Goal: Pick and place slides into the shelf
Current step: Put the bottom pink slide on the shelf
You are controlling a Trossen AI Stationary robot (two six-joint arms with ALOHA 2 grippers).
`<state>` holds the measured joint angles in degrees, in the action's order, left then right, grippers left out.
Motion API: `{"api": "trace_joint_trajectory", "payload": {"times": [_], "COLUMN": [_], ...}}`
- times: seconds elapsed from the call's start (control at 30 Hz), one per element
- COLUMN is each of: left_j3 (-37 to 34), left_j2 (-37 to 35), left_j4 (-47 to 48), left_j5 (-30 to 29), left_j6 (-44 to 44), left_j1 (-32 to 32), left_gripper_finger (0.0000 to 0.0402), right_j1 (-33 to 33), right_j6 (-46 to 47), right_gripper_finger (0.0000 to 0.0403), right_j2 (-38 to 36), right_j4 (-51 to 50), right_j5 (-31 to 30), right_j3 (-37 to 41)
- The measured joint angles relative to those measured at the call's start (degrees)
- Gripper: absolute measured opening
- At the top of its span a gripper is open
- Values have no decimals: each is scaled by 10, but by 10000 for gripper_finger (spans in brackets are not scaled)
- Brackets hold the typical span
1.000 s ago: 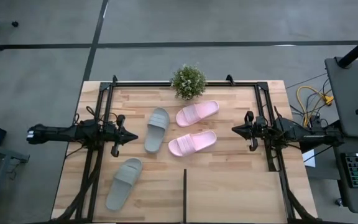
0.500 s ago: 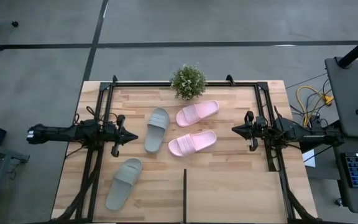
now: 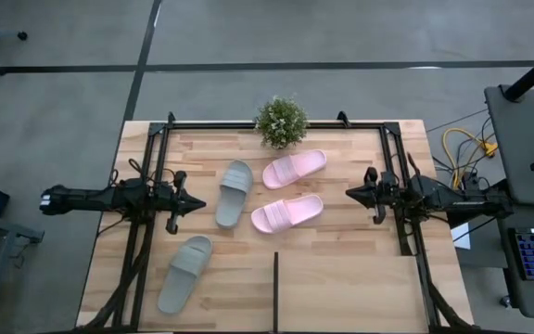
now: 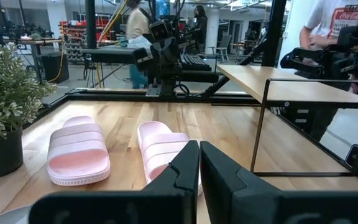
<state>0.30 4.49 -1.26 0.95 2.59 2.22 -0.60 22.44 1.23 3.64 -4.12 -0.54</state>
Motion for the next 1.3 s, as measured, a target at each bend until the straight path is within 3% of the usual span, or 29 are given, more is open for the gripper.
{"api": "trace_joint_trajectory", "payload": {"times": [0.2,0.5,0.97,1.3], "left_j3": [0,0,0,0], "left_j2": [0,1,3,5], "left_j4": [-18,-41,-162,-212], "left_j5": [-14,-14,-34,-84], "left_j6": [13,307,632,645], "left_j1": [0,0,0,0], "left_gripper_finger": [0,0,0,0], "right_j1": [0,0,0,0], "right_j6": [121,339,423,490], "right_gripper_finger": [9,9,9,9], "right_j2": [0,0,0,0], "right_j4": [0,0,0,1], "right_j5": [0,0,-5,-5], "right_j3": [0,0,0,0]}}
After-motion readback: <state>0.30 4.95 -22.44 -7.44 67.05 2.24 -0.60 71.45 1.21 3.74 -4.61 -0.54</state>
